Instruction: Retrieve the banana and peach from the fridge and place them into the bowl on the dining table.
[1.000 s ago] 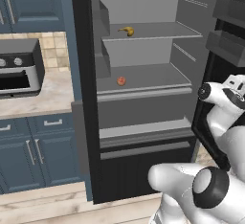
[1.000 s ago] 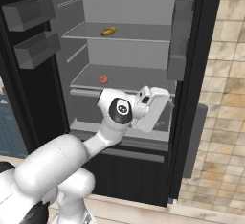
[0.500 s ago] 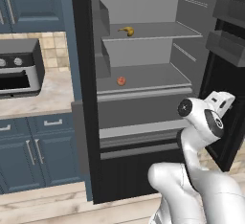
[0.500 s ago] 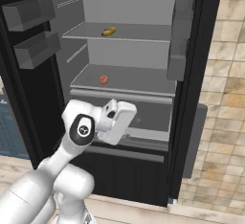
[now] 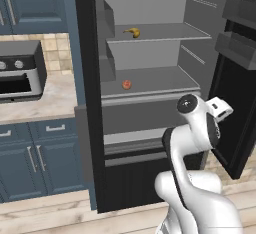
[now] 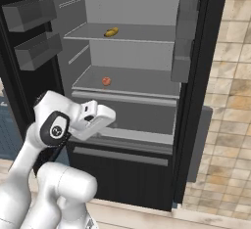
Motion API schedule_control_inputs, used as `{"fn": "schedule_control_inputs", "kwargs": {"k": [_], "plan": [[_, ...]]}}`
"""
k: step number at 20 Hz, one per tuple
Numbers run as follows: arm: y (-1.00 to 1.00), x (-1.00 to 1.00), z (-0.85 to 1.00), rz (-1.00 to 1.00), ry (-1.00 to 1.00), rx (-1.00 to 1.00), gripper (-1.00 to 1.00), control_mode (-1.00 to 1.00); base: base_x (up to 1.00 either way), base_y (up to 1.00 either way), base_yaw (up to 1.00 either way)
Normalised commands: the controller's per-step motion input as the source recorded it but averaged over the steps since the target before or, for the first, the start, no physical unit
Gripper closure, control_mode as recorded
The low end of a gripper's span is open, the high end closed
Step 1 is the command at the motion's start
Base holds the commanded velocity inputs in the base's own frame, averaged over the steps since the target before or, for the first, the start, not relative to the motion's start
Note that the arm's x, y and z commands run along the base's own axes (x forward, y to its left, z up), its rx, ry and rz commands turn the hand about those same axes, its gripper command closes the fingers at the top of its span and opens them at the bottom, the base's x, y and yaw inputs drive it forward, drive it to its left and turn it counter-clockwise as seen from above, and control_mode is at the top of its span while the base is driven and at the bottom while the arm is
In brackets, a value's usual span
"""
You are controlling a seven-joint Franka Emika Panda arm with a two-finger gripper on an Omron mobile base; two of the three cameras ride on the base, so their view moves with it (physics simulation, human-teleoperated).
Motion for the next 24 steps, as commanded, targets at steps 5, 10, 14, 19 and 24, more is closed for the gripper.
{"fn": "schedule_control_inputs", "kwargs": {"k": [5,10,14,19,24], "plan": [[0.63,-0.37,0.00,0.00,-0.16,0.36,-1.00,-1.00,0.00,0.00,0.00],[0.44,-0.56,0.02,0.03,-0.17,0.33,-1.00,-1.00,0.00,0.00,0.00],[0.32,-0.69,0.12,0.23,-0.07,0.18,-1.00,-1.00,0.00,0.00,0.00],[0.29,-0.49,0.19,0.29,-0.02,0.08,-1.00,-1.00,0.00,0.00,0.00],[0.20,-0.16,0.02,0.28,-0.05,0.00,-1.00,-1.00,0.00,0.00,0.00]]}}
